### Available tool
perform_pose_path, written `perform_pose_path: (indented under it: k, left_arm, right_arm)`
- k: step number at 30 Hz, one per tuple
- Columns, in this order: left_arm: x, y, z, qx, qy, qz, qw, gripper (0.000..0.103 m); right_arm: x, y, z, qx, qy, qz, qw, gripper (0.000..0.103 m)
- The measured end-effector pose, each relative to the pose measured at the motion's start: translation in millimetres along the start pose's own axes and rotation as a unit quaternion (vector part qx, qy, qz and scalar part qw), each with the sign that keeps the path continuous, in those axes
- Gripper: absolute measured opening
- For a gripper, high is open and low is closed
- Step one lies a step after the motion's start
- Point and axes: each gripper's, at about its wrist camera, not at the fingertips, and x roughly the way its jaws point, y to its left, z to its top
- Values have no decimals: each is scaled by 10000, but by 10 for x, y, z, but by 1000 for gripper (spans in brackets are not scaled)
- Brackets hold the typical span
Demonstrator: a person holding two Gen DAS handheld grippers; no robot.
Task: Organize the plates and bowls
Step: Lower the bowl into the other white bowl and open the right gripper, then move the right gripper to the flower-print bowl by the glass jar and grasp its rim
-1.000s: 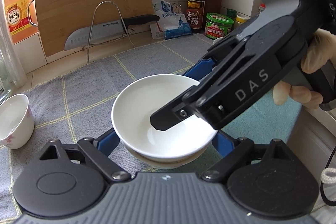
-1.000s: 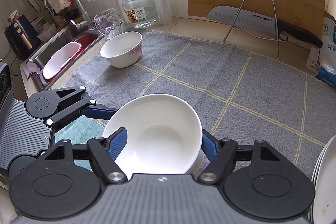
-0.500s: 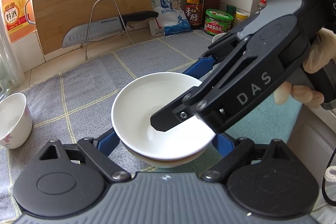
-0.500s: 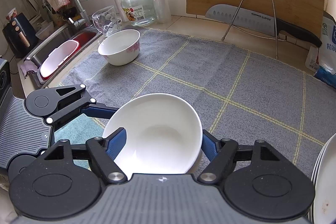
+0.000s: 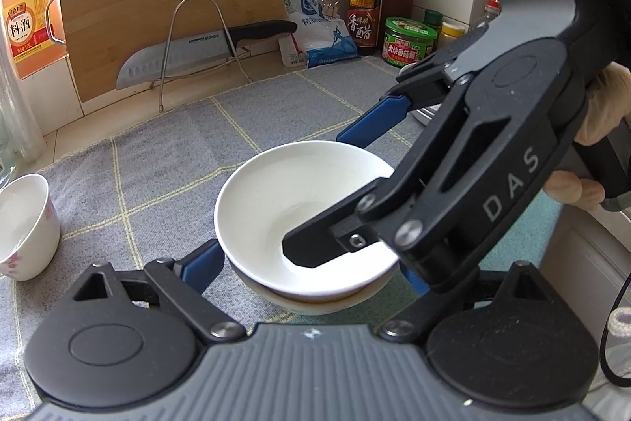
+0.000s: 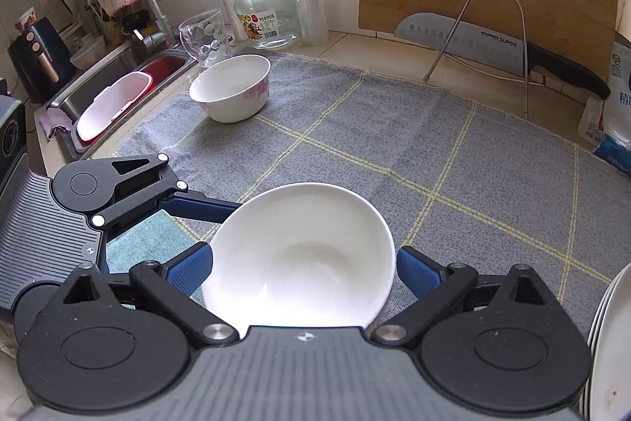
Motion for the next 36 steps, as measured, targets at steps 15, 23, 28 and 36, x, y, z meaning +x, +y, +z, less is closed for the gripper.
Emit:
perform_pose_path:
  k: [15,23,28,36]
  left_arm:
    - [-308,131,-48,26,-87,-98,9999,95]
    - [-465,450,-182,-186,-90,340,9992,95]
    - [-520,789,-289,-452,-184,859,9951,95]
    - [-372,1428,-431,-721,-340,1832,9798,95]
  right_arm:
    - [-120,105,24,-111,-150,-275,9994,103]
    - [-88,251,183,-352,-222,-352,9985,103]
    - [46,413,350,-573,-214,-319,9976,103]
    - [434,654,835,-959,-136,-180,9951,103]
